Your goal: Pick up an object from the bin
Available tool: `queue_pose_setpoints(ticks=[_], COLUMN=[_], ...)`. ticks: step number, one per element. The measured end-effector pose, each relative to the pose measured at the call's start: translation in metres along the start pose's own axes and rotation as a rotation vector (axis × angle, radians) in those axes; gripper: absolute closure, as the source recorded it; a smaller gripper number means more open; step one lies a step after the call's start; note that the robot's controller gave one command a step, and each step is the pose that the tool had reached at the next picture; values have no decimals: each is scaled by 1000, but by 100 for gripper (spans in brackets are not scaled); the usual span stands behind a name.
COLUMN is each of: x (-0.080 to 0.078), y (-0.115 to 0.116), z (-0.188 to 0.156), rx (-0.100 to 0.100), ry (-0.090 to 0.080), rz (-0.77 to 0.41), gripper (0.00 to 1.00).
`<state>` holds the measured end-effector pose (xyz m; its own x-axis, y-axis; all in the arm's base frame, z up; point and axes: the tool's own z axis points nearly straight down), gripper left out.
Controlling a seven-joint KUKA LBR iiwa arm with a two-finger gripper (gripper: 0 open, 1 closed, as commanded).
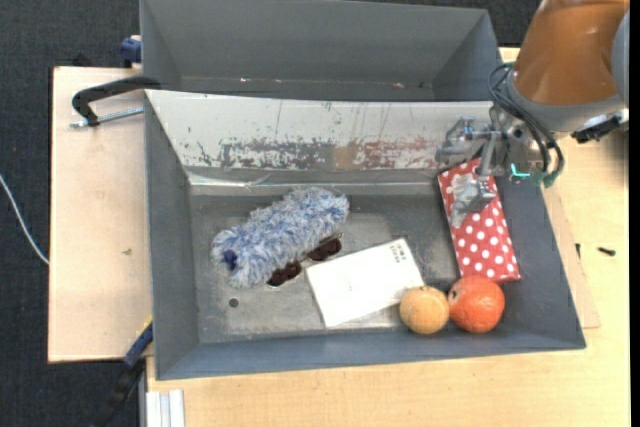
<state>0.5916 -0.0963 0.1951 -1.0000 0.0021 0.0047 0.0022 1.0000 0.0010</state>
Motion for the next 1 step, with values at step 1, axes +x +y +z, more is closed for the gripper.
queue_pose_setpoints(ticks=[1], x=[-2], y=[0], z=[-5], rx=[1], ry=[-8], rz=[-2], gripper=[0])
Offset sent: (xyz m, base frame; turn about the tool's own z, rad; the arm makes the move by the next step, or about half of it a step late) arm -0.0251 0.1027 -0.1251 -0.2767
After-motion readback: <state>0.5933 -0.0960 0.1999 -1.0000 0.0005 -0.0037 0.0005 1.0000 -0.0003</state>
